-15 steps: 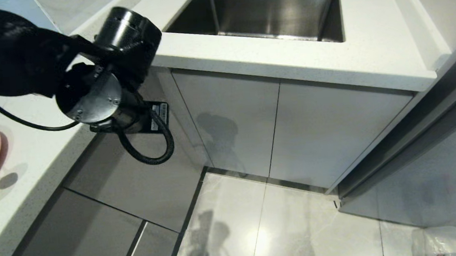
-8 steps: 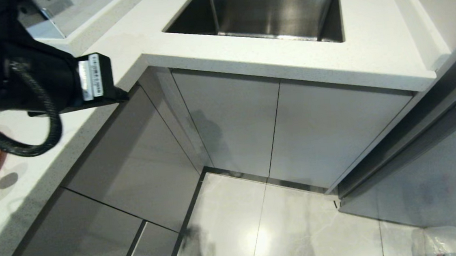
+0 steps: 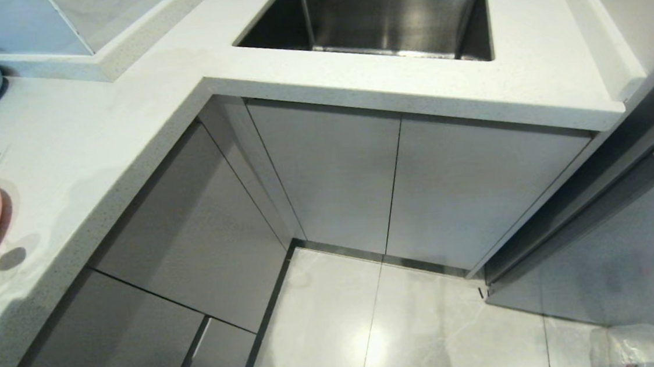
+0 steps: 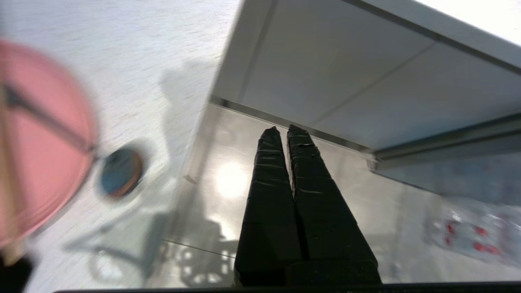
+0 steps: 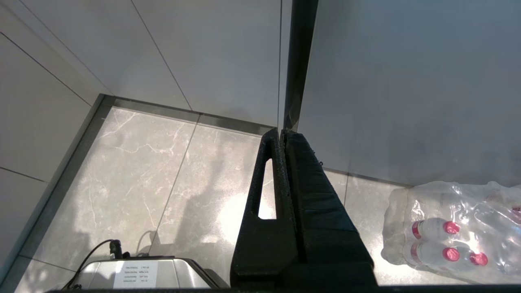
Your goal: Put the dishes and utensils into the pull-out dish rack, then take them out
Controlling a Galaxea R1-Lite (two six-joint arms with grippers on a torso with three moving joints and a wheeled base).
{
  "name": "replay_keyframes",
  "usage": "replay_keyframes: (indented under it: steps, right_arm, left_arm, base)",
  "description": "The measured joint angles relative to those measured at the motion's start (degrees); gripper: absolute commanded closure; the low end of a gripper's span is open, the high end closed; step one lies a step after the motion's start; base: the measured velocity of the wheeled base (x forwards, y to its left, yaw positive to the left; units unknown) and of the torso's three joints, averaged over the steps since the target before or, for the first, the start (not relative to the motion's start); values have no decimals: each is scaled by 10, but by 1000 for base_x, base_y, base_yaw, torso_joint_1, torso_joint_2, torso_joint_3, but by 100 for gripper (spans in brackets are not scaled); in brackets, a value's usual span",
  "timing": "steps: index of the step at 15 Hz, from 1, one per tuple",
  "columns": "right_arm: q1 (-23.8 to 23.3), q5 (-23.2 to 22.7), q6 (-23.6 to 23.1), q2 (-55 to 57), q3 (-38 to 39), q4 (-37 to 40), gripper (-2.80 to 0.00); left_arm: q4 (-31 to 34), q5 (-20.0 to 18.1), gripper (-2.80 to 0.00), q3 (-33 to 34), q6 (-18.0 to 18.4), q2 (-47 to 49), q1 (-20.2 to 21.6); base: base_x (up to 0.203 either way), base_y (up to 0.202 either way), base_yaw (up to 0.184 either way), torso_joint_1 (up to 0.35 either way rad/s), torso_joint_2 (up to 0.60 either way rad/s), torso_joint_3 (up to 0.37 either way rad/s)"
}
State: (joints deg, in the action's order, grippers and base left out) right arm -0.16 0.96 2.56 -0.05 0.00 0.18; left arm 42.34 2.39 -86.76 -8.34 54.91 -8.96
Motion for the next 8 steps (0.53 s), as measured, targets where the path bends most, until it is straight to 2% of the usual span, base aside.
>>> replay_keyframes:
  steps: [4,8]
  right_arm:
    - [0,0,0,0,0,0,0]
    - [0,0,0,0,0,0,0]
  left_arm:
    - [-64,-8,0,159,24,-176,47]
    - [-191,-7,0,384,109,-367,71]
  base:
    - [0,0,0,0,0,0]
    - [0,0,0,0,0,0]
